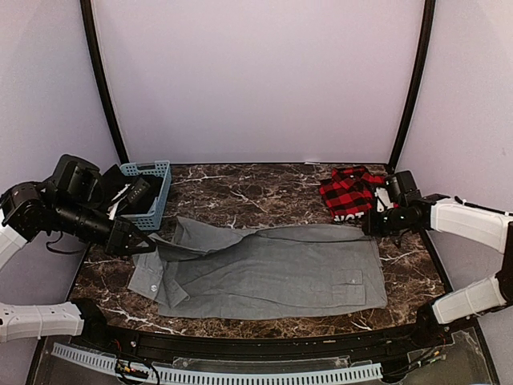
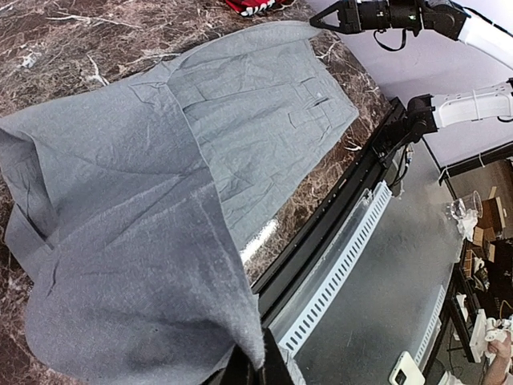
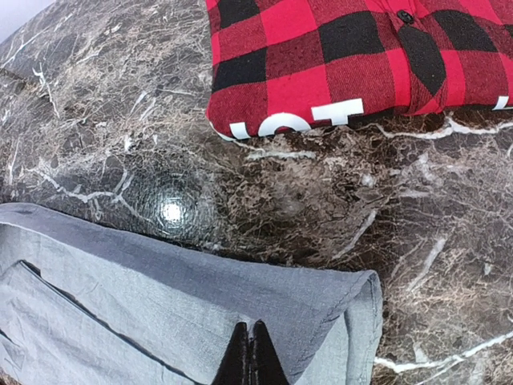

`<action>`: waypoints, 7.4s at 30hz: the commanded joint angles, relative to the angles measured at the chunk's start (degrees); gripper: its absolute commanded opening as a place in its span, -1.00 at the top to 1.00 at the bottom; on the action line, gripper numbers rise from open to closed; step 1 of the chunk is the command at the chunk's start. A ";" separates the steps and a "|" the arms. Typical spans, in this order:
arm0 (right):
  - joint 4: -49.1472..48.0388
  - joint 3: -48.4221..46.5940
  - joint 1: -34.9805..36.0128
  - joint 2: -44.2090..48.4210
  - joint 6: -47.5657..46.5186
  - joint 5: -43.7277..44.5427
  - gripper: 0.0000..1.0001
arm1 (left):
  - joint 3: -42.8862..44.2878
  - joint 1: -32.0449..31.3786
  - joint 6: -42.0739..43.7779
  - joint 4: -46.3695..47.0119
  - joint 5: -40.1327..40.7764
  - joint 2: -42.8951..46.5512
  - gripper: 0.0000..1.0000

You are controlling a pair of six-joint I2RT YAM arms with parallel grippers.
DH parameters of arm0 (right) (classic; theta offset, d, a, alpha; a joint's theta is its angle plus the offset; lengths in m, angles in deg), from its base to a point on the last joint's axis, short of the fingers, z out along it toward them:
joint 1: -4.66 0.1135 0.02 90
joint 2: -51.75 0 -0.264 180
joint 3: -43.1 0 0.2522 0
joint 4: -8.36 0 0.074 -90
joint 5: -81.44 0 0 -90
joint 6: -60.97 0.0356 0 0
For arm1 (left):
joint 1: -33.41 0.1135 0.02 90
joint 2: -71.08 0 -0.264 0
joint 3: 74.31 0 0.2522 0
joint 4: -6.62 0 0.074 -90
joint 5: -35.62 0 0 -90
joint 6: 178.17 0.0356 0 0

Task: Fold and stack the long sleeve shirts
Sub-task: Fold the 1/3-folded shirt at the center of the board, then place the rectangle-folded shirt in the left sleeve, then pick up the sleeve from the rectangle-folded shirt, then fold the sleeve of the rectangle-folded shirt.

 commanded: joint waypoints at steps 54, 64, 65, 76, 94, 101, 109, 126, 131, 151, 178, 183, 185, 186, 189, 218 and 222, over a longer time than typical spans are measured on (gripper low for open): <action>-7.93 -2.57 15.74 -8.05 2.40 3.01 0.49 | 4.03 -1.51 -1.75 37.13 -18.00 -45.33 0.74; -13.60 -2.13 26.30 -7.04 -2.09 1.10 0.42 | 8.65 -2.77 -1.69 41.70 -7.18 -45.59 -0.05; -14.07 -2.50 27.68 -7.16 -3.51 0.24 0.36 | 8.05 -2.68 -1.33 41.59 -6.00 -44.40 -0.15; -15.31 -13.59 45.82 -18.44 -13.17 0.63 -0.27 | -0.64 0.18 -3.97 38.03 15.18 -29.30 -0.56; -3.09 -29.15 55.30 -37.67 -19.69 10.20 -0.28 | -2.53 2.86 -3.14 36.94 14.86 -28.00 -0.59; -1.69 -29.02 55.28 -37.80 -19.72 12.11 -0.06 | -2.50 2.86 -2.94 37.30 14.67 -28.63 -0.59; -1.89 -29.70 55.29 -38.31 -19.71 10.40 0.49 | -2.35 2.86 -2.95 36.90 14.68 -29.14 -0.59; -5.80 -26.77 52.81 -35.36 -18.80 0.20 0.94 | -2.75 2.86 -2.85 36.92 14.53 -29.75 -0.59; -6.72 -26.21 51.79 -35.51 -17.60 -1.17 1.00 | -2.88 2.86 -2.85 36.94 14.39 -29.74 -0.59; -14.28 -21.77 46.10 -31.05 -11.61 -14.58 1.00 | -3.44 2.86 -2.65 37.20 14.89 -30.06 -0.60; -14.37 -6.08 25.21 -5.65 15.53 -13.14 1.00 | -3.70 2.94 -2.92 39.41 16.16 -32.10 -0.65; -12.00 -2.72 22.45 -2.80 15.19 -11.85 1.00 | -4.93 2.94 -3.36 40.26 15.12 -35.11 -0.65; -11.43 -1.42 22.06 -2.09 14.96 -11.65 1.00 | -5.97 2.88 -4.20 42.78 13.87 -36.75 -0.64; -11.17 -1.04 21.99 -1.82 14.86 -11.51 1.00 | -6.43 2.91 -4.45 43.30 13.36 -37.42 -0.63; -9.99 -0.40 21.94 -0.90 14.43 -10.88 1.00 | -6.42 2.94 -5.01 44.46 12.09 -41.10 -0.59; 5.89 -17.65 21.90 12.89 3.87 -21.75 1.00 | -7.49 3.03 -5.01 41.27 13.70 -40.87 -0.52; 6.76 -17.51 21.95 13.93 3.76 -21.82 1.00 | -7.66 3.10 -5.06 42.09 14.07 -41.69 -0.52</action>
